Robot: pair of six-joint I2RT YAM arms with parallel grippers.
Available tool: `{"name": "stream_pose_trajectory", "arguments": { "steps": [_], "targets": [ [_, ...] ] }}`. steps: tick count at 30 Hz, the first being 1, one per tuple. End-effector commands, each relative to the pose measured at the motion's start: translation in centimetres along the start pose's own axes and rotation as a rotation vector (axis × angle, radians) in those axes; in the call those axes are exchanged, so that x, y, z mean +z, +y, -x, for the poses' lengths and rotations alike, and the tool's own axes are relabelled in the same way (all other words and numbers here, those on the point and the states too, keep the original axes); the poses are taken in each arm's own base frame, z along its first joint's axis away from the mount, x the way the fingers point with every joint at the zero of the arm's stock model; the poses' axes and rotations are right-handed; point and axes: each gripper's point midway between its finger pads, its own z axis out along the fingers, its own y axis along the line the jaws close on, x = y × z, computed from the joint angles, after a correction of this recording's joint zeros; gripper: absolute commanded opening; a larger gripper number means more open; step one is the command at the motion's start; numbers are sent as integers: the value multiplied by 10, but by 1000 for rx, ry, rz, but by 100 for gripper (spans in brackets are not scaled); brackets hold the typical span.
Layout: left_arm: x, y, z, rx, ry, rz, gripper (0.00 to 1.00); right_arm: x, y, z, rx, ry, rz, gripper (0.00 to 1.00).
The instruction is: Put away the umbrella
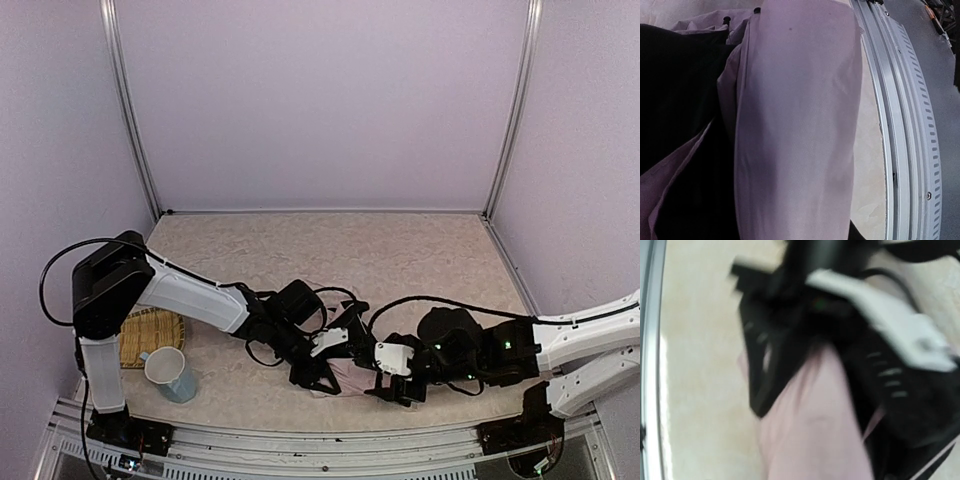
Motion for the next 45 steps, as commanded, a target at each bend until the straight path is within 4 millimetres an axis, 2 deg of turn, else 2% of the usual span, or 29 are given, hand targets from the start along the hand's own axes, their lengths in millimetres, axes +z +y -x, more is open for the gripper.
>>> {"name": "stream_pose_trajectory", "arguments": {
  "steps": [1,4,5,8,9,11,17,20,22,24,26,29,32,33,35,37,40,43,45],
  "targets": [
    [13,-5,-78,-235,228,-62,6,7,2,-15,-221,103,-94,74],
    [14,-7,-78,-236,225,-79,6,22,6,-22,-285,153,-87,78],
    [15,-8,-78,-237,227,-83,6,29,3,-29,-308,189,-105,82],
    [16,-9,-80,-240,232,-94,6,45,-4,-49,-371,286,-154,85],
    [16,-9,-81,-244,236,-98,6,51,-7,-57,-392,321,-174,85],
    [16,-10,-83,-245,243,-103,6,57,-15,-61,-416,361,-223,85],
    [19,-13,-87,-250,256,-136,5,74,-19,-84,-453,495,-243,83],
    [19,-15,-85,-245,253,-153,5,81,-8,-92,-440,528,-180,72],
    [17,-17,-78,-230,232,-161,8,82,-3,-93,-423,539,-149,52],
    [12,-15,-66,-198,190,-145,18,82,1,-95,-404,543,-123,38],
    [4,-8,-48,-169,120,-106,34,81,8,-96,-381,542,-85,32],
    [-22,13,-7,-123,-64,-8,54,78,20,-100,-338,548,-14,27],
    [-62,32,30,-89,-257,94,65,75,31,-105,-293,556,54,22],
    [-75,35,36,-83,-311,120,68,74,34,-105,-271,559,69,21],
    [-108,32,56,-25,-445,163,84,73,39,-106,-241,564,99,20],
    [-134,26,62,24,-550,201,88,71,42,-107,-217,573,120,19],
    [-170,14,66,101,-684,307,88,69,51,-103,-152,566,188,19],
    [-197,-9,59,214,-784,425,85,64,61,-89,-47,535,303,20],
    [-207,-29,54,326,-818,530,82,60,66,-78,31,518,388,20]
  ]
}}
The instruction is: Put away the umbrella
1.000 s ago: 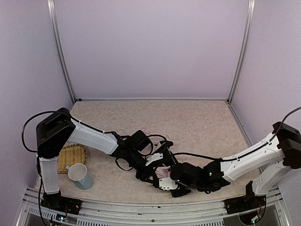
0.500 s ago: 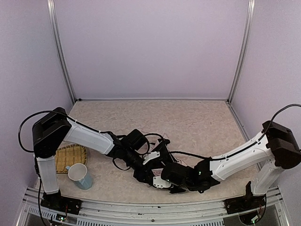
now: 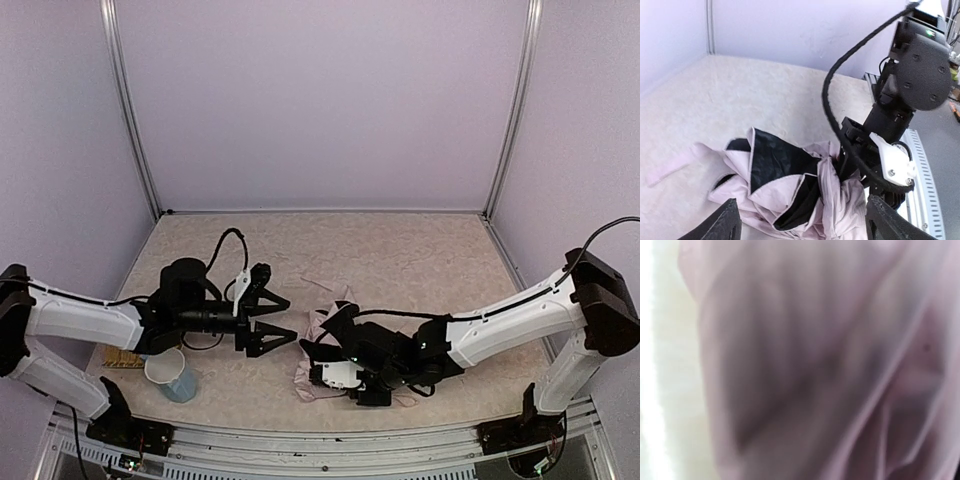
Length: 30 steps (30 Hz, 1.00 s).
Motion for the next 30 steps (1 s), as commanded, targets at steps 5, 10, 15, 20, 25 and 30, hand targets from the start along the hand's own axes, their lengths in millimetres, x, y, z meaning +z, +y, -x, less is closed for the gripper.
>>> {"name": "stream_pose_trajectory", "arguments": {
  "steps": [5,10,15,20,25,30],
  "targets": [
    [-40,-53,20,466,-180,237,63,-22,63,-16,240,86,593,20],
    [-28,-104,-21,627,-51,79,62,-22,67,-19,343,137,734,20],
    [-2,-118,-65,821,152,44,75,-16,62,-22,423,156,832,20],
    [27,-98,-79,1006,310,111,86,-6,54,-26,456,184,872,20],
    [47,-78,-84,1135,427,180,88,-1,51,-25,447,192,891,20],
    [55,-66,-105,1094,509,103,90,1,43,-22,443,171,895,20]
  ]
}}
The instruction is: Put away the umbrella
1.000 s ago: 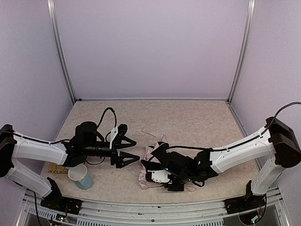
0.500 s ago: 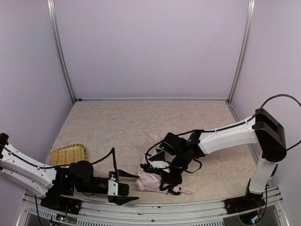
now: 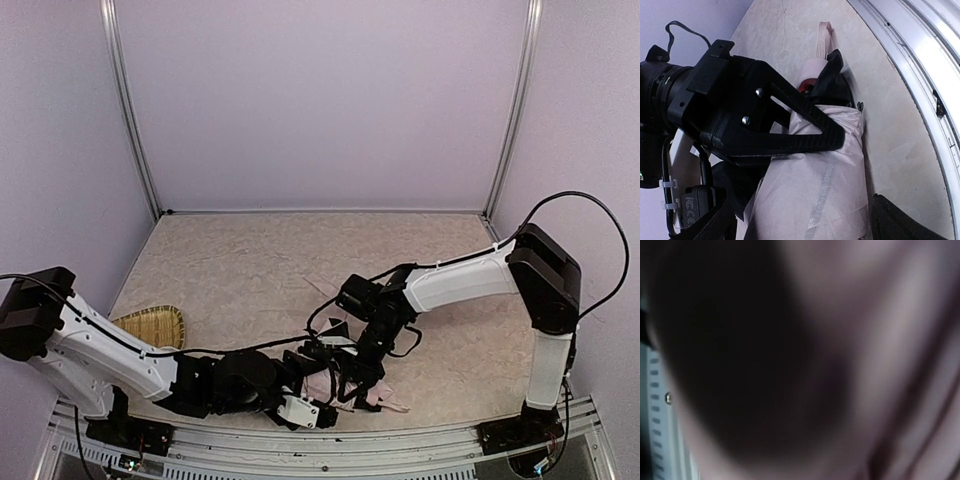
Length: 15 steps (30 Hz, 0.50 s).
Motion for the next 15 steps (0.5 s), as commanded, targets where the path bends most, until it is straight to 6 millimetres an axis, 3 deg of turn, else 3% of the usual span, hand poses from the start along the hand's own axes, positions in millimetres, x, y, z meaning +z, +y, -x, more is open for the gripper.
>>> {"name": "stream_pose_trajectory", "arguments": {
  "steps": [1,6,9,13,15],
  "targets": [
    [18,-9,-29,9,99,-95,89,12,-6,-43,140,145,29,20],
    [37,-20,-69,-55,259,-154,82,7,-8,-38,127,122,29,20],
    [46,-27,-78,-91,327,-190,70,3,-5,-30,104,80,34,22],
    [51,-36,-74,-178,341,-268,42,-11,-10,-15,91,-12,-10,39],
    [50,-42,-69,-214,330,-299,35,-26,-14,-3,82,-88,-49,49]
  ]
}}
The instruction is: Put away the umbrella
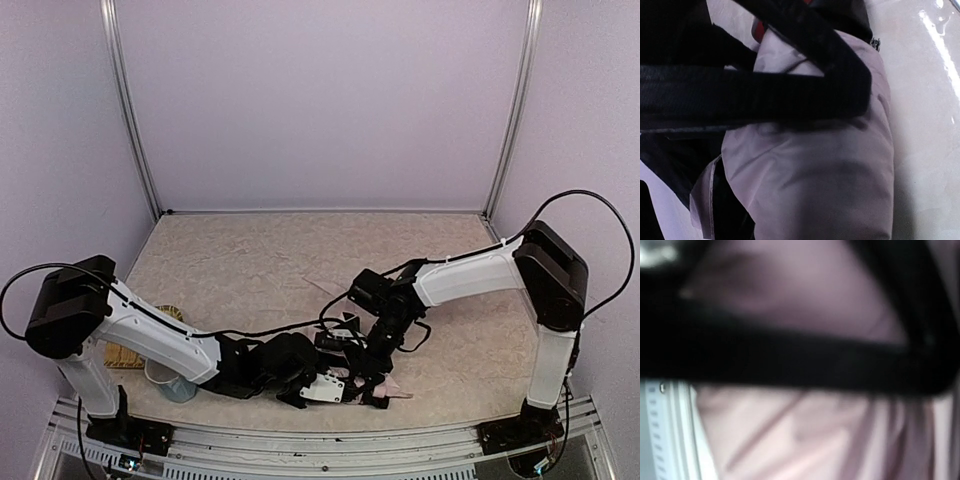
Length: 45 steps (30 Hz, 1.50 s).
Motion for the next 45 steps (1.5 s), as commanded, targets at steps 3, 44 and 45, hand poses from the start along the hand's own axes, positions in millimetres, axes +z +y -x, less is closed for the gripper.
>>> {"name": "stream_pose_trajectory", "arguments": {
  "steps": [3,44,45],
  "targets": [
    [6,-44,-27,-148,98,-206,30,-44,-3,22,-20,-210,-139,62],
    [9,-96,-24,-650,99,-933,22,-27,-28,-17,-665,74,-1123,71],
    [8,-96,-23,-648,94,-939,22,-25,-30,-19,-658,89,-1116,65]
  ]
}}
